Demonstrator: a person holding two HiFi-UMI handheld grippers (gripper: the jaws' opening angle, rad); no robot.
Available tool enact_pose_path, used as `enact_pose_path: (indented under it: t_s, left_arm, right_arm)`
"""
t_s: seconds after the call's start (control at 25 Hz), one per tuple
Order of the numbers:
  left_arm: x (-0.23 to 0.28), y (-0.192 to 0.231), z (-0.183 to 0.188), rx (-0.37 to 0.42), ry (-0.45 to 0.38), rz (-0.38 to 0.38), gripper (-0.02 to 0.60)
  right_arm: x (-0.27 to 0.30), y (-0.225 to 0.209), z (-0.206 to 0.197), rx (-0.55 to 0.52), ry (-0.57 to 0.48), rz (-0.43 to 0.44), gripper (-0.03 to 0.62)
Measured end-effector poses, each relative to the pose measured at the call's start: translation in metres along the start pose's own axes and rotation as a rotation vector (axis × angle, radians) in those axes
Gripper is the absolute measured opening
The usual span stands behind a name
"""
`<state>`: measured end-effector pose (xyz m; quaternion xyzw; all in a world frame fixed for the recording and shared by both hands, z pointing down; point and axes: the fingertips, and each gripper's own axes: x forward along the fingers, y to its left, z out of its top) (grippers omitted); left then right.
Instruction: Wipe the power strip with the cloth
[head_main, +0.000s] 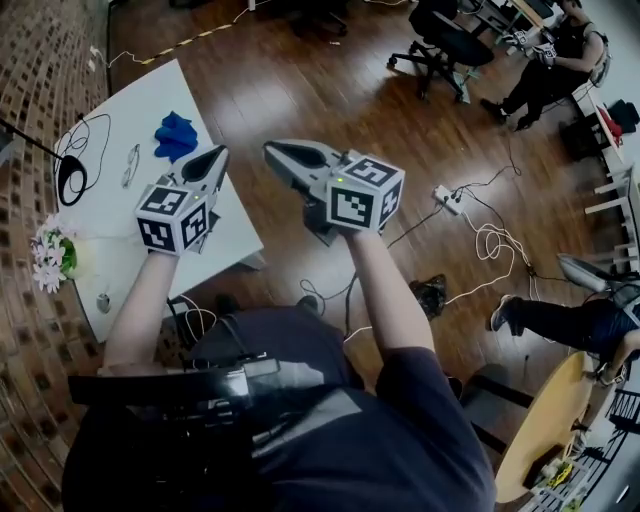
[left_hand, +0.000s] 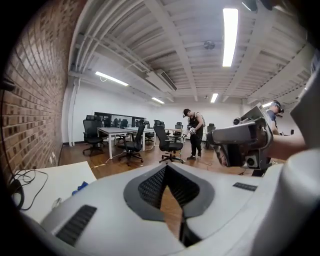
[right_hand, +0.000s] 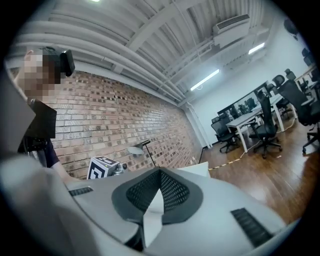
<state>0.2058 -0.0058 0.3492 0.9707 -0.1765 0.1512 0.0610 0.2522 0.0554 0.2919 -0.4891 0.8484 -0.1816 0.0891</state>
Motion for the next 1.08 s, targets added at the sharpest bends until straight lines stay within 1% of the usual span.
enact_pose_path:
  t_s: [0.2,0.36,0.44,0.56,0.64,0.76,0.88,1.08]
  left_arm:
    - [0.053,-0.065,0.015,0.045,0.009,-0.066,-0.006]
    - [0.082,-0.109,0.011,0.067,0.026,-0.124,-0.006]
    - [0.096,-0.131,0.007,0.084,0.045,-0.156,-0.006]
    - [0.121,-0.169,0.005,0.134,0.083,-0.218,-0.006]
    - [0.136,-0.192,0.007,0.145,0.107,-0.263,-0.006]
    - [0.161,-0.208,0.014,0.145,0.125,-0.319,-0.006]
    - [0.186,-0.22,0.023,0.146,0.115,-0.365,-0.006]
    - [0.207,-0.242,0.027,0.161,0.102,-0.406,-0.006]
  right_arm:
    - [-0.077,-0.044,0.003,0.012,-0.008,-0.076,-0.021]
    - [-0.127,-0.057,-0.004,0.022,-0.029,-0.129,-0.022]
    - [-0.151,-0.062,-0.005,0.029,-0.048,-0.153,-0.023]
    - [-0.187,-0.075,-0.003,0.045,-0.076,-0.197,-0.022]
    - [-0.207,-0.084,-0.001,0.063,-0.093,-0.229,-0.023]
    - [-0.222,-0.101,0.004,0.09,-0.115,-0.272,-0.021]
    - [-0.235,-0.115,0.007,0.092,-0.124,-0.318,-0.021]
    - [-0.259,-0.13,0.009,0.101,-0.141,-0.366,-0.021]
